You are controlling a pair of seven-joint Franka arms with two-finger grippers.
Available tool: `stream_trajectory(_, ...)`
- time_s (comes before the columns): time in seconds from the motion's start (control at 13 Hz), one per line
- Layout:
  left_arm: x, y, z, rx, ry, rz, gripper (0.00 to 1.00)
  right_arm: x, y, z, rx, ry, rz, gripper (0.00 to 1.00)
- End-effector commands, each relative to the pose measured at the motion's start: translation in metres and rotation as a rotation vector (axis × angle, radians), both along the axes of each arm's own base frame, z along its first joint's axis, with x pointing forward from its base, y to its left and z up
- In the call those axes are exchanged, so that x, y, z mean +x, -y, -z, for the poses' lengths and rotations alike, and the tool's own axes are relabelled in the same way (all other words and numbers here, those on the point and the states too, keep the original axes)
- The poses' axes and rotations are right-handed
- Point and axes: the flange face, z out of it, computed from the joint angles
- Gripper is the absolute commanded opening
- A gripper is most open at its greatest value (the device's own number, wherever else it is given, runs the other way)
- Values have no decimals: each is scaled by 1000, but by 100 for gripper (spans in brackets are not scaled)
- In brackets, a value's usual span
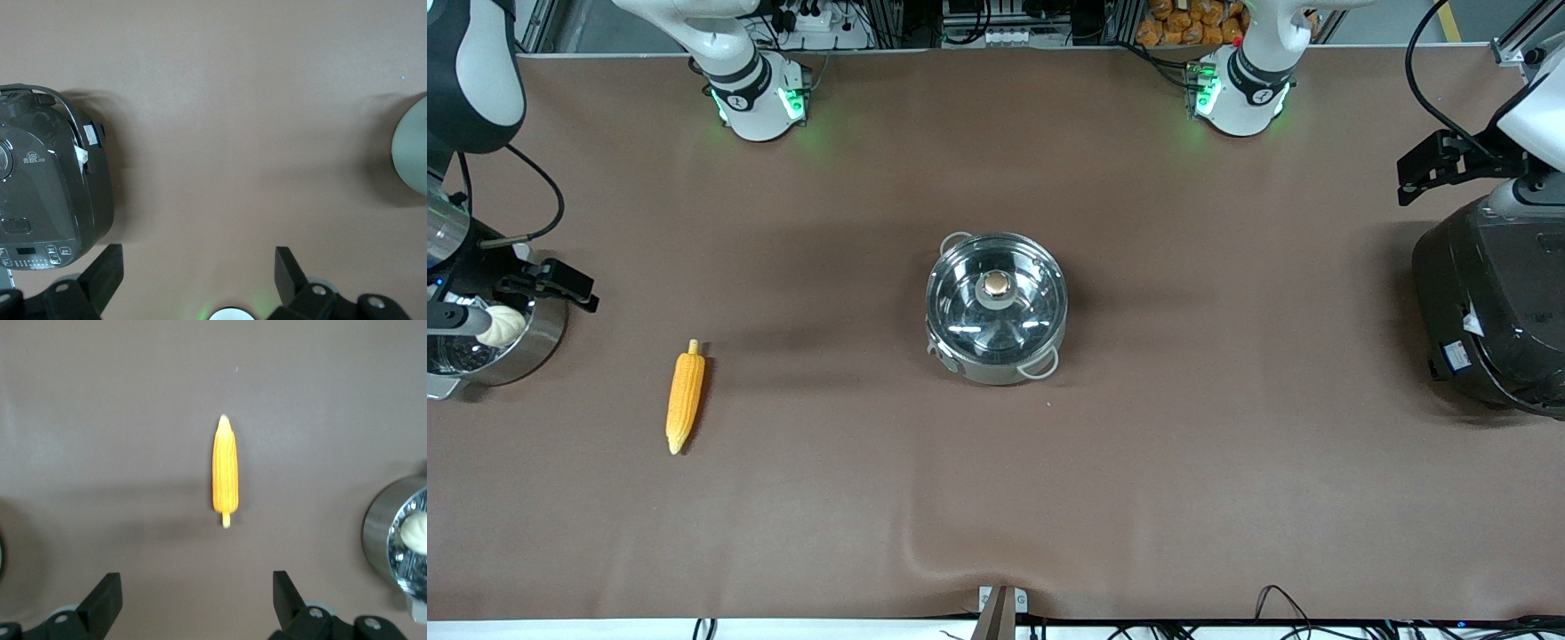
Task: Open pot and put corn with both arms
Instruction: 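Reach the right gripper to the corn while the left gripper reaches the lid knob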
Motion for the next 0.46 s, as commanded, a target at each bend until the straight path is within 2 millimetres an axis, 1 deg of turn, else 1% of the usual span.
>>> stream_trajectory(0.0, -6, 2, -5, 4, 0, 29, 100, -21, -3, -16, -16, -5, 4, 100)
stream_trajectory(0.08, -5, 6, -3, 5, -4, 29, 100, -27, -1, -30, -17, -4, 7, 100)
stream_trajectory(0.15, -4, 8, -2, -7, -5, 31, 100, -28, -2, -51, -18, 11, 6, 100)
stream_trajectory(0.23, -4, 11, -4, -16, 2, 34, 100, -27, -3, -62, -18, 27, 6, 100)
stream_trajectory(0.38, 8, 15, 8, -24, -18, 40, 100, -29, -2, -68, -17, 28, 8, 100)
